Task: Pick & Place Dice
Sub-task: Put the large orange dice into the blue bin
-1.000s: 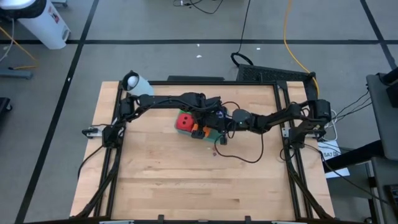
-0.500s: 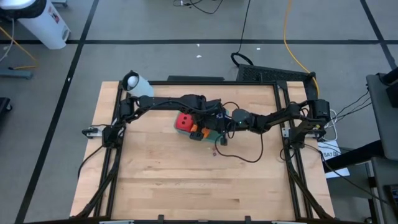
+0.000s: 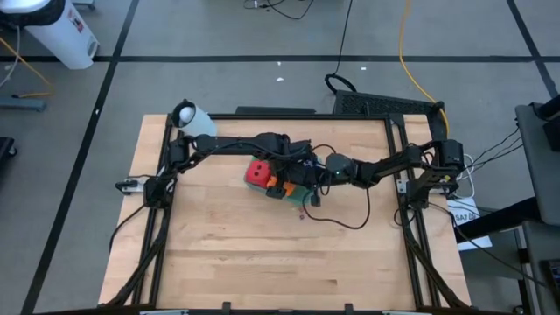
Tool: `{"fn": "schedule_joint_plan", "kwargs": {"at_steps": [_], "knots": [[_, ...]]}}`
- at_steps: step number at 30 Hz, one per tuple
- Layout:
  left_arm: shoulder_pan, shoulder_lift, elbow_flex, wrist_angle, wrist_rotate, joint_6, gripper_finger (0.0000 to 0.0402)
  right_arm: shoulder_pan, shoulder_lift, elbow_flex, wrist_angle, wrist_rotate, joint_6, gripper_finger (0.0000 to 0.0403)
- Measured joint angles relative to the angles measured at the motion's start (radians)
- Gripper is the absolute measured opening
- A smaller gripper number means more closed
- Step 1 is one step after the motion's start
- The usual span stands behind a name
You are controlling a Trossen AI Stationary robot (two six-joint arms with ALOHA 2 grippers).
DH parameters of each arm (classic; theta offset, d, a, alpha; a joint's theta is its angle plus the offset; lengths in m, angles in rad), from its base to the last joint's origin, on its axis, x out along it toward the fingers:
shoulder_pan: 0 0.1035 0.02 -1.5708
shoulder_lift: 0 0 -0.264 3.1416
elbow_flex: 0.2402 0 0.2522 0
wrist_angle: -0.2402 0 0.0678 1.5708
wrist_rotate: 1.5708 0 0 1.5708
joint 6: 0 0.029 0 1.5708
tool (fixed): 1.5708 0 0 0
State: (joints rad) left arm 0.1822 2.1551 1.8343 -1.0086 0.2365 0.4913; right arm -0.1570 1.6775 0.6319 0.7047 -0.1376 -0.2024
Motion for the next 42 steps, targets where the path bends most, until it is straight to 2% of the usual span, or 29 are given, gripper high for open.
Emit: {"fn": "schedule_joint_plan", "kwargs": {"at_steps": [8, 29, 33, 39, 42], "knots": [[0.001, -0.011, 0.002, -0.018, 0.051, 0.024, 0.0397, 0.008, 0.003, -0.003, -0.046, -0.037, -0.017, 0.0], [0.001, -0.011, 0.002, 0.026, 0.096, -0.021, 0.0397, 0.026, -0.015, -0.003, -0.028, 0.005, 0.0, 0.0], [-0.001, -0.02, 0.002, 0.037, 0.018, -0.066, 0.0397, 0.041, -0.076, -0.005, -0.064, 0.064, 0.005, 0.0], [-0.001, -0.021, 0.004, 0.053, 0.002, -0.035, 0.0397, 0.08, -0.179, -0.004, -0.177, 0.167, 0.003, 0.0], [-0.004, -0.02, 0.002, 0.079, 0.013, -0.038, 0.0397, 0.107, -0.184, -0.003, -0.161, 0.203, -0.01, 0.0]]}}
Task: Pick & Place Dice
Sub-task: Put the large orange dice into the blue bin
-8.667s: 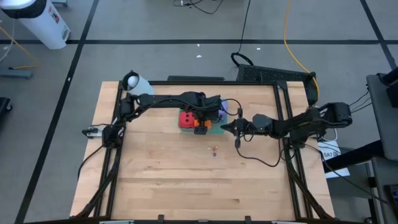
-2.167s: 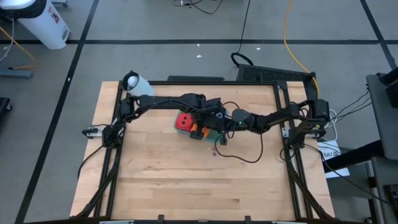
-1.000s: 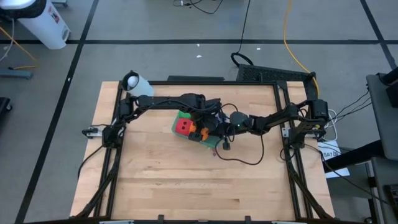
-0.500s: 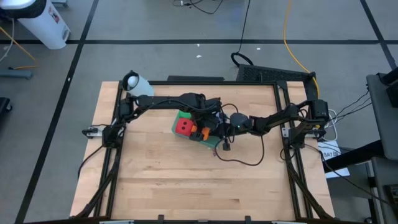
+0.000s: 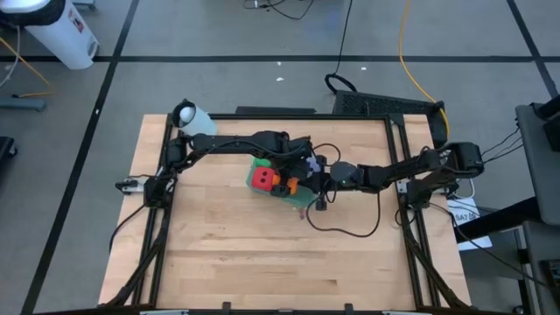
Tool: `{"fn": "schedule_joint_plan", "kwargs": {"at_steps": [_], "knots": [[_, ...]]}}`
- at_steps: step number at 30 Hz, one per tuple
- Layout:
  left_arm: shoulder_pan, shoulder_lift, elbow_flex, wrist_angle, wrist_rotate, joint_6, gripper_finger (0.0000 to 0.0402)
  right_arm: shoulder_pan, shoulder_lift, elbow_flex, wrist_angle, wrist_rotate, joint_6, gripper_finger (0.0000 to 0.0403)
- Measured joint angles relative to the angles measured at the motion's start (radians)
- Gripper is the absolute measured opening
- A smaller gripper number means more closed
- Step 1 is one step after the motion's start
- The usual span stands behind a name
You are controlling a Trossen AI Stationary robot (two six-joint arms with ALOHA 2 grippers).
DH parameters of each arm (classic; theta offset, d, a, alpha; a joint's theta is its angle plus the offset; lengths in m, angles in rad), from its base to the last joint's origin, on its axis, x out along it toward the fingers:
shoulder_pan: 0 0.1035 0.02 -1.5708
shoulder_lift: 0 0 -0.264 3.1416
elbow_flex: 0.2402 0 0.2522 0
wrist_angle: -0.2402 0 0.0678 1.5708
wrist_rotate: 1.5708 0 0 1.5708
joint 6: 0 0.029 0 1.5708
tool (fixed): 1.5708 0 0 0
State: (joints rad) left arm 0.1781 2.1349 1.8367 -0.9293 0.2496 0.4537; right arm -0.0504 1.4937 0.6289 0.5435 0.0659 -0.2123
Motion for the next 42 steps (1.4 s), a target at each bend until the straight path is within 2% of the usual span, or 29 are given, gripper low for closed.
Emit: {"fn": "schedule_joint_plan", "kwargs": {"at_steps": [4, 6, 11, 16, 26, 28, 32, 35, 38, 40, 42], "knots": [[-0.004, 0.002, 0.0, 0.01, 0.001, 0.019, 0.0397, 0.026, 0.0, 0.0, 0.004, 0.085, -0.03, 0.0], [-0.003, 0.002, 0.0, 0.01, 0.003, 0.024, 0.0397, 0.03, 0.0, 0.0, -0.004, 0.094, -0.03, 0.0], [-0.002, 0.0, 0.0, -0.015, 0.059, 0.061, 0.0397, 0.048, -0.01, 0.0, -0.042, 0.171, -0.036, 0.0], [-0.004, -0.026, -0.002, -0.069, 0.064, 0.076, 0.0397, 0.057, -0.042, 0.0, -0.092, 0.179, -0.036, 0.0], [-0.038, -0.135, -0.002, -0.064, -0.067, 0.053, 0.0397, 0.091, -0.178, 0.002, -0.14, 0.175, -0.015, 0.0], [-0.048, -0.168, -0.002, -0.073, -0.041, 0.042, 0.0397, 0.102, -0.207, 0.001, -0.163, 0.174, -0.019, 0.0], [-0.048, -0.241, -0.002, -0.048, 0.171, 0.043, 0.0397, 0.126, -0.231, 0.002, -0.176, 0.174, -0.076, 0.0003], [-0.036, -0.284, -0.001, 0.006, 0.291, 0.031, 0.0397, 0.149, -0.232, 0.002, -0.168, 0.174, -0.118, 0.0022], [-0.028, -0.301, 0.0, 0.005, 0.344, 0.033, 0.0397, 0.173, -0.232, 0.002, -0.165, 0.177, -0.128, 0.0058], [-0.026, -0.301, 0.0, -0.004, 0.313, 0.026, 0.0397, 0.197, -0.232, 0.002, -0.162, 0.232, -0.115, 0.0086], [-0.027, -0.293, -0.003, -0.039, 0.22, 0.016, 0.0397, 0.225, -0.232, 0.002, -0.163, 0.317, -0.104, 0.0109]]}}
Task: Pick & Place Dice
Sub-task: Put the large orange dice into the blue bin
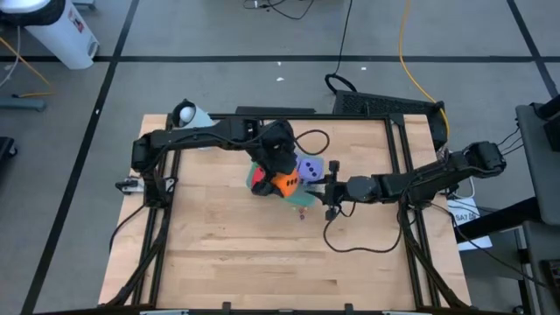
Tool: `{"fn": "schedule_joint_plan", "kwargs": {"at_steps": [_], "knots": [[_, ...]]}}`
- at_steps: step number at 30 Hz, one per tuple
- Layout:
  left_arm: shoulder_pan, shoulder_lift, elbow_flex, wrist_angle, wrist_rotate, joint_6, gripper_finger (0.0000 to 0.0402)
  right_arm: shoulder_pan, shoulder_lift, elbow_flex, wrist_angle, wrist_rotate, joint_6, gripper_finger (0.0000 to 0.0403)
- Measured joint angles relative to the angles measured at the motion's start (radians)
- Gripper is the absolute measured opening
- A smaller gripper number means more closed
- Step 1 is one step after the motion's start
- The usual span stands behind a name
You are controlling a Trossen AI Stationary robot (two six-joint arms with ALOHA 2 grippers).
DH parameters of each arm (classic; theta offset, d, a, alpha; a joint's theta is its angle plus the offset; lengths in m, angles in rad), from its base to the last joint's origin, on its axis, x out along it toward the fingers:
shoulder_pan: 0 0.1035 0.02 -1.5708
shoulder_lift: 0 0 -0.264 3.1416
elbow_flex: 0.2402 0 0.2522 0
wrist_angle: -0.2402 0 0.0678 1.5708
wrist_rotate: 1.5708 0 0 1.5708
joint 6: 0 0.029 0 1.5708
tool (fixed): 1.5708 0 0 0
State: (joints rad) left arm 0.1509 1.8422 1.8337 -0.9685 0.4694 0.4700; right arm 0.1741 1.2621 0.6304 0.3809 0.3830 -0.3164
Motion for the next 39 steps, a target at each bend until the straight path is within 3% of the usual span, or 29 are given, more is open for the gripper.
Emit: {"fn": "schedule_joint_plan", "kwargs": {"at_steps": [4, 8, 16, 20, 26, 34, 39], "knots": [[0.002, 0.027, -0.078, 0.049, -0.128, -0.006, 0.0397, 0.047, 0.0, 0.0, -0.007, 0.119, -0.051, 0.0124], [0.004, 0.034, -0.181, 0.168, -0.224, -0.019, 0.0397, 0.06, 0.0, 0.0, -0.005, 0.164, -0.065, 0.0114], [0.004, 0.042, -0.346, 0.373, -0.278, 0.019, 0.0397, 0.055, 0.001, 0.0, -0.017, 0.167, -0.064, 0.009], [-0.007, 0.045, -0.363, 0.404, -0.379, -0.046, 0.0397, 0.055, 0.001, 0.0, -0.02, 0.167, -0.063, 0.0084], [-0.012, 0.041, -0.354, 0.422, -0.286, -0.122, 0.0399, 0.051, 0.001, 0.0, -0.027, 0.167, -0.046, 0.0083], [-0.017, 0.041, -0.353, 0.42, -0.286, -0.13, 0.04, 0.001, 0.039, 0.0, 0.009, 0.11, -0.027, 0.0088], [-0.016, 0.07, -0.354, 0.428, -0.307, -0.085, 0.04, -0.047, 0.118, 0.0, 0.169, 0.114, -0.133, 0.0063]]}}
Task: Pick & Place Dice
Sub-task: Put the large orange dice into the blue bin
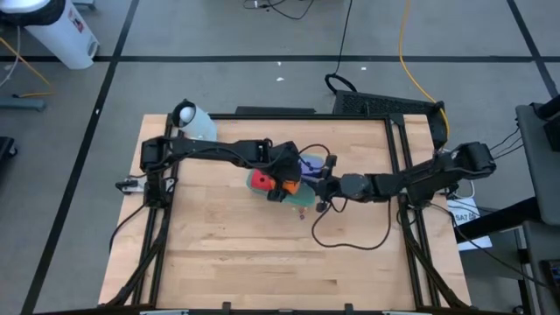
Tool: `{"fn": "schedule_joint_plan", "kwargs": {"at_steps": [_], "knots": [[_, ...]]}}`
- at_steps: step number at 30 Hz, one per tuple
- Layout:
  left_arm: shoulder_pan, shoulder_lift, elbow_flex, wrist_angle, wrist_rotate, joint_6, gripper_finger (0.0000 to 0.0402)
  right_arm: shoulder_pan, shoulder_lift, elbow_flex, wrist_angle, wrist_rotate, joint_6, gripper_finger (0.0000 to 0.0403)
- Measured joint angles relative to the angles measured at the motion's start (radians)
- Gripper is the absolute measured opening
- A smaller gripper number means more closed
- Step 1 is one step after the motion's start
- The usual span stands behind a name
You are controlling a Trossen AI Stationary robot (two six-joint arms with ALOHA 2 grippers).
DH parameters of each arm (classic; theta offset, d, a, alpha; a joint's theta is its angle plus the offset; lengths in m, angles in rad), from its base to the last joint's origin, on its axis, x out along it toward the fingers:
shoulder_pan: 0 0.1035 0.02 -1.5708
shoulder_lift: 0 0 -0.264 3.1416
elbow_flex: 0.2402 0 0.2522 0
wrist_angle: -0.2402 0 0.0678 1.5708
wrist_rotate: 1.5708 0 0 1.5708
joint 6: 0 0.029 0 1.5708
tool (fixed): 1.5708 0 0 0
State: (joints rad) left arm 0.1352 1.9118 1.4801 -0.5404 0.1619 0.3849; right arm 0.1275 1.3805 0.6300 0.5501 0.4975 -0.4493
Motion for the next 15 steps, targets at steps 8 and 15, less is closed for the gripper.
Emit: {"fn": "schedule_joint_plan", "kwargs": {"at_steps": [8, 15], "knots": [[0.0, 0.002, -0.035, 0.026, -0.006, 0.014, 0.04, -0.036, 0.01, 0.0, 0.056, -0.059, -0.065, 0.0008], [0.001, 0.002, -0.035, 0.091, 0.008, 0.029, 0.04, -0.076, 0.009, 0.0, 0.085, -0.167, -0.058, 0.0002]]}}
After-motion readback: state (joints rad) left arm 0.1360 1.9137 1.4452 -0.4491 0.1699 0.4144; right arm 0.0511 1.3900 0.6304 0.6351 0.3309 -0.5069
